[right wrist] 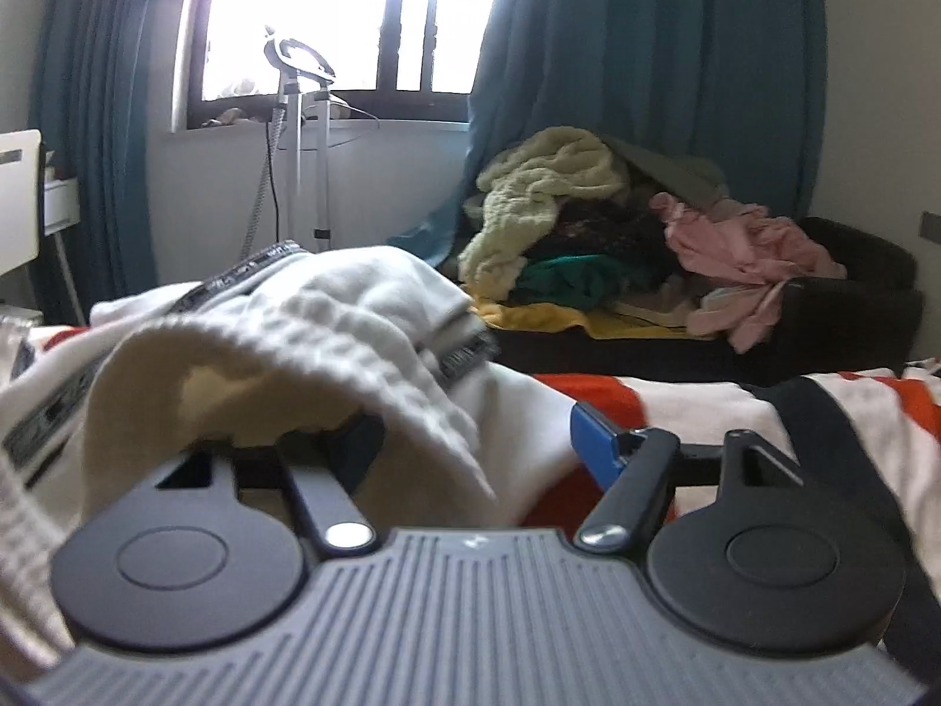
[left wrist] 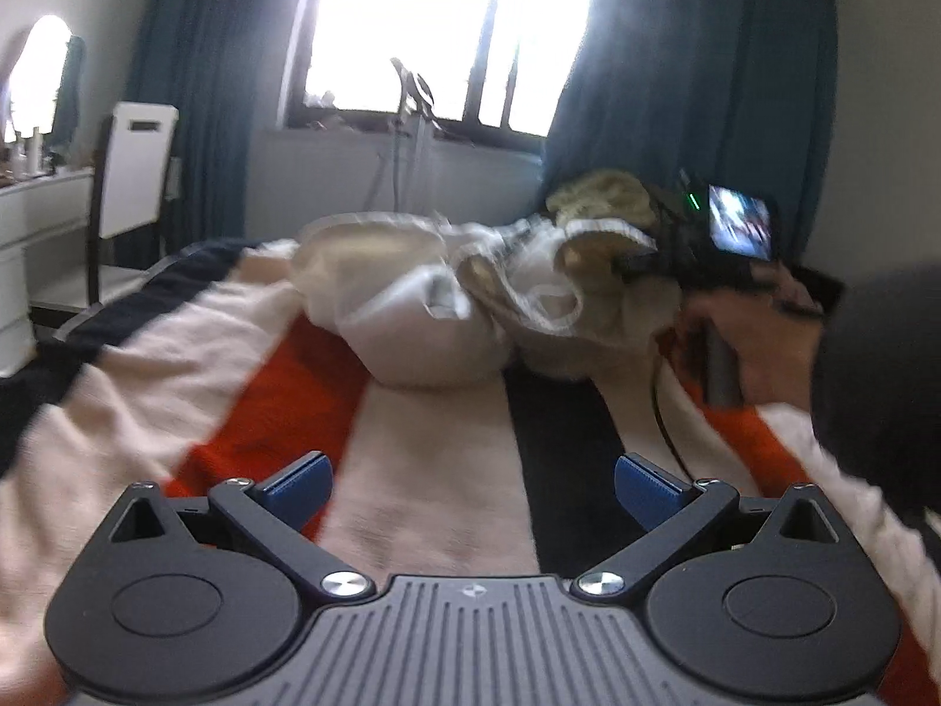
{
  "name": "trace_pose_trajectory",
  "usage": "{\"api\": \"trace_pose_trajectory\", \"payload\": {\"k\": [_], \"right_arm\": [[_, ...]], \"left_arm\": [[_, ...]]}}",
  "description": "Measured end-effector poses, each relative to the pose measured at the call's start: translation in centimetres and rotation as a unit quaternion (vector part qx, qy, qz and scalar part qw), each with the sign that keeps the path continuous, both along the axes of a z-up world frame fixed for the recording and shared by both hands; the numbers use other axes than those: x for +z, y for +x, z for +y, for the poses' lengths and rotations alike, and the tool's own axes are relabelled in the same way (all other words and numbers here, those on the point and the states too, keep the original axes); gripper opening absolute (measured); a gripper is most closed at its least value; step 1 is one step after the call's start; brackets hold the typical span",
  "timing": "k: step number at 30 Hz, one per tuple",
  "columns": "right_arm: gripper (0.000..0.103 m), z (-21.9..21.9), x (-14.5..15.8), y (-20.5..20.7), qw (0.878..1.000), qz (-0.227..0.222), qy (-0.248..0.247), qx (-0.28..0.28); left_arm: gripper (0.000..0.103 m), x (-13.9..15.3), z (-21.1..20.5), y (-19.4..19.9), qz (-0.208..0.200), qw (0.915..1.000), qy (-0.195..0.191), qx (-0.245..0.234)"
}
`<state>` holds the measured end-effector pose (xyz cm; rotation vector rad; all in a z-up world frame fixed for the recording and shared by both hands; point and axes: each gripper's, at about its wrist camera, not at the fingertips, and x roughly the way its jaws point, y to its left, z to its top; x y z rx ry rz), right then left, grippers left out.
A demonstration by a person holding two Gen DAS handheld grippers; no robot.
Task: Fold clothes
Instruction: 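Grasp the white garment's ribbed cuff with the right gripper and lift it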
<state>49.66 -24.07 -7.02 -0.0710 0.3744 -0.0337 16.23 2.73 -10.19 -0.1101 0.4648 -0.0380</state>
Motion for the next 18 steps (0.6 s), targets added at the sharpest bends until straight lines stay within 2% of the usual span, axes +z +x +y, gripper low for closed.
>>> {"api": "trace_pose_trajectory", "payload": {"k": [1,2,3,5,9,13,18], "right_arm": [[0.04,0.2,-0.1,0.6,1.0,0.002,-0.005,-0.002],[0.022,0.4,-0.1,0.8,1.0,0.007,-0.016,-0.012],[0.015,0.5,-0.1,0.9,0.999,0.011,-0.025,-0.021],[0.014,0.1,0.4,0.0,0.999,0.008,-0.011,-0.038],[0.012,-0.9,2.3,-4.5,0.999,-0.023,0.02,-0.043],[0.012,-0.7,4.8,-10.3,0.998,-0.064,0.018,-0.011],[0.012,-0.1,7.3,-20.5,0.993,-0.111,0.018,0.025]], "left_arm": [[0.103,-0.6,-0.1,0.6,0.001,1.0,-0.002,-0.002],[0.103,-1.1,-0.2,1.2,0.002,1.0,-0.004,-0.005],[0.103,-1.4,-0.2,1.7,0.002,1.0,-0.001,-0.004],[0.103,-1.8,0.0,2.8,0.002,0.9999,0.009,0.006],[0.103,-1.1,1.6,3.0,-0.02,0.9987,-0.011,0.046],[0.103,0.8,2.5,1.2,-0.037,0.9975,-0.029,0.054],[0.103,3.1,0.8,-2.7,-0.073,0.9968,0.012,0.03]]}}
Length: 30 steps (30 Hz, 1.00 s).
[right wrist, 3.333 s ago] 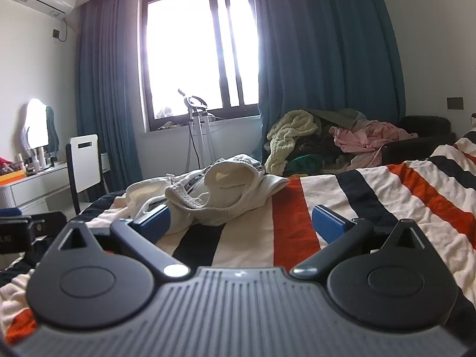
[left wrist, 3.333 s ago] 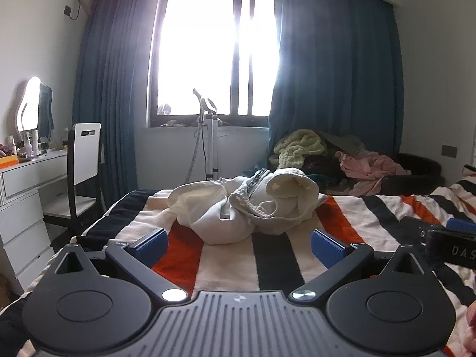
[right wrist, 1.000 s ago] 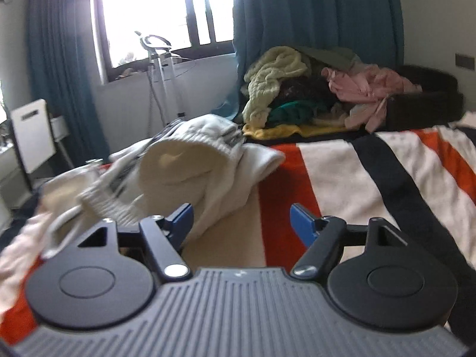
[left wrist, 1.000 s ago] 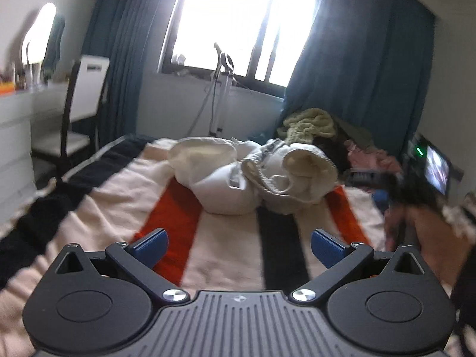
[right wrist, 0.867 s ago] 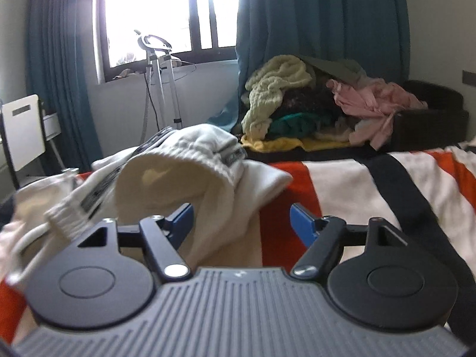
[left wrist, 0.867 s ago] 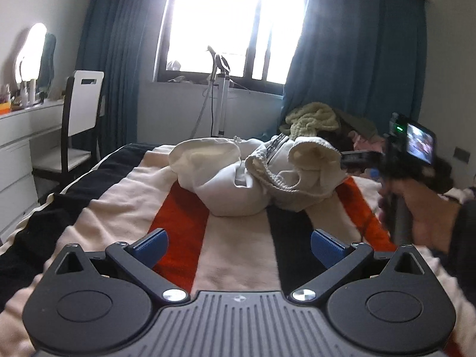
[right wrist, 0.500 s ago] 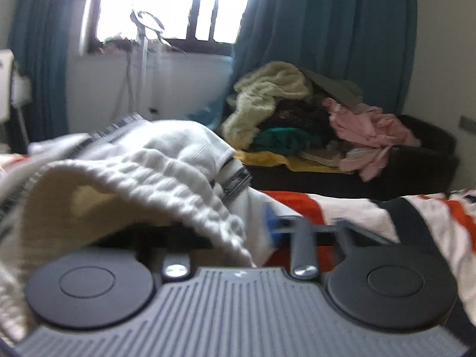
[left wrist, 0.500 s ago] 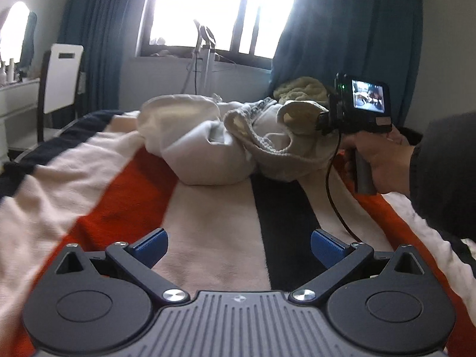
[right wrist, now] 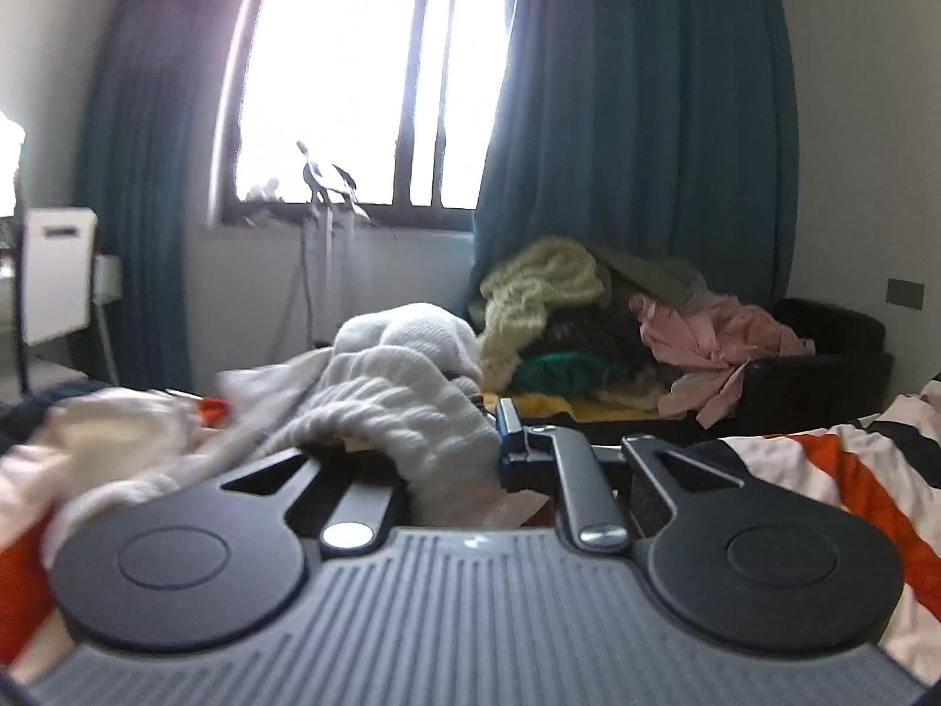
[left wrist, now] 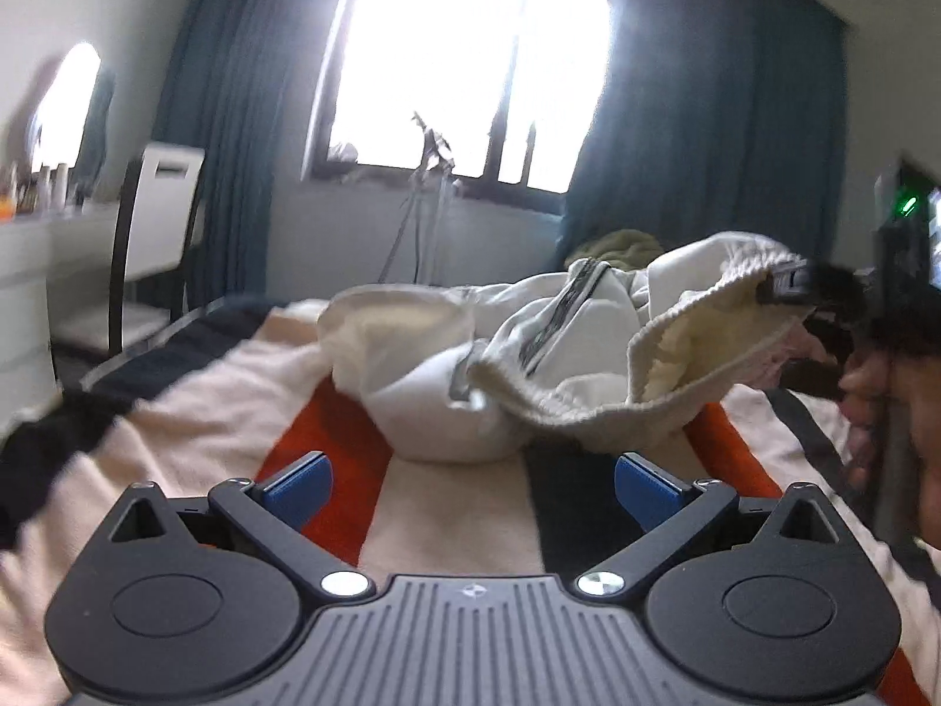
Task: Fold clothes
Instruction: 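Grasp the white garment's ribbed cuff with the right gripper and lift it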
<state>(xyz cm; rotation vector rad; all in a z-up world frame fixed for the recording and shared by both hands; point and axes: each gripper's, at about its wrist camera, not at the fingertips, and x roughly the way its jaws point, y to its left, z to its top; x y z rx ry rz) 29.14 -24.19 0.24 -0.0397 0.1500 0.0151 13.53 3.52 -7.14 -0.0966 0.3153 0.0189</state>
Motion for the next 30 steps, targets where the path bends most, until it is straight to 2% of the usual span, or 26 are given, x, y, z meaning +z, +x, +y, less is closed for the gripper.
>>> {"api": "trace_pose_trajectory", "payload": {"k": [5,9,13,16,20,22,25,26,28,30], "right_arm": [[0.012,-0.7,2.6,-9.7,0.999,-0.022,0.014,0.022],[0.012,-2.0,4.7,-16.1,0.998,-0.036,0.012,0.039],[0.012,-4.4,5.4,-19.9,0.998,-0.027,0.034,0.048],[0.013,-6.4,4.5,-21.1,0.997,-0.001,0.055,0.049],[0.013,-8.5,2.2,-20.7,0.992,0.085,0.087,0.036],[0.015,-10.1,0.8,-20.1,0.982,0.121,0.142,0.026],[0.015,-12.1,-1.5,-19.5,0.955,0.182,0.233,0.01],[0.015,-12.4,-2.2,-19.5,0.949,0.192,0.249,0.007],[0.017,-12.3,-2.7,-19.5,0.945,0.204,0.255,0.0],[0.024,-12.1,-3.1,-19.3,0.943,0.215,0.254,-0.009]], "left_arm": [[0.103,2.0,-2.8,-3.7,-0.022,0.9977,0.055,-0.033],[0.103,2.6,-4.7,-5.9,-0.009,0.9941,0.087,-0.064],[0.103,2.5,-6.0,-7.6,0.013,0.9884,0.119,-0.093],[0.103,2.0,-6.5,-8.2,0.038,0.9827,0.14,-0.115],[0.103,0.2,-6.8,-8.4,0.086,0.9738,0.165,-0.131],[0.103,-0.8,-7.1,-8.5,0.109,0.9685,0.178,-0.137],[0.103,-2.4,-7.4,-7.9,0.138,0.9609,0.192,-0.144],[0.103,-2.9,-7.6,-7.7,0.145,0.9576,0.205,-0.142],[0.103,-4.0,-8.0,-7.3,0.157,0.95,0.233,-0.135],[0.103,-4.8,-8.3,-6.8,0.165,0.9432,0.26,-0.124]]}}
